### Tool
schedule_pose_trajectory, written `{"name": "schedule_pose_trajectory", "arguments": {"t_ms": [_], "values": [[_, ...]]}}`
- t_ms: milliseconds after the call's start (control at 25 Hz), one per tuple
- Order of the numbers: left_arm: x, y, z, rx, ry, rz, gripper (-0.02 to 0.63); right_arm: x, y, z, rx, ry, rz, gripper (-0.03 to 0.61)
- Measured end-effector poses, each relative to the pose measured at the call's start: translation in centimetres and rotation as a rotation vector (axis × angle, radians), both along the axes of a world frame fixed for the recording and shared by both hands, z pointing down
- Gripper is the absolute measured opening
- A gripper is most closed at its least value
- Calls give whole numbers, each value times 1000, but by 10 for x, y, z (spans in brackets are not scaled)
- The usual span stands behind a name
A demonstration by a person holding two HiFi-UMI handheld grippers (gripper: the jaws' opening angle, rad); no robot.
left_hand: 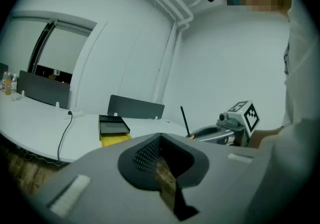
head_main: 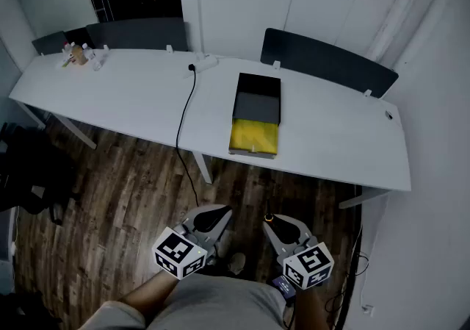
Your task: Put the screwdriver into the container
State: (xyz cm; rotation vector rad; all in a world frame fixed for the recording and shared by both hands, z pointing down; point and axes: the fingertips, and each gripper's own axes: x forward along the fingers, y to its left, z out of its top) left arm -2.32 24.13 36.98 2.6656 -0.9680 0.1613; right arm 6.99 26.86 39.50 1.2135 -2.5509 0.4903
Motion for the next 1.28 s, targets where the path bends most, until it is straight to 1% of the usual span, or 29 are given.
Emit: {"name": "schedule_pose_trajectory", "arguments": {"t_ms": [120, 520, 680, 760, 880, 1000, 1280], "values": [[-4, 4, -1, 18, -10, 4, 0, -4, 1, -2, 3, -9, 11, 86], [-29, 3, -4, 25, -1, -7, 0, -28, -2, -7, 14, -4, -5, 86], [-37, -1, -5, 29, 1, -7, 0, -35, -5, -6, 4, -7, -6, 86], [-42, -2, -5, 28, 3, -7, 0, -39, -6, -5, -10, -18, 0, 86], [-48, -6, -6, 28, 9, -4, 0, -47, -10, -7, -18, -65, 1, 86], [-54, -10, -6, 31, 9, 8, 0, -55, -15, -10, -13, -88, 1, 87], [-78, -17, -5, 40, 16, 18, 0, -76, -24, -16, 27, -72, 26, 86]]}}
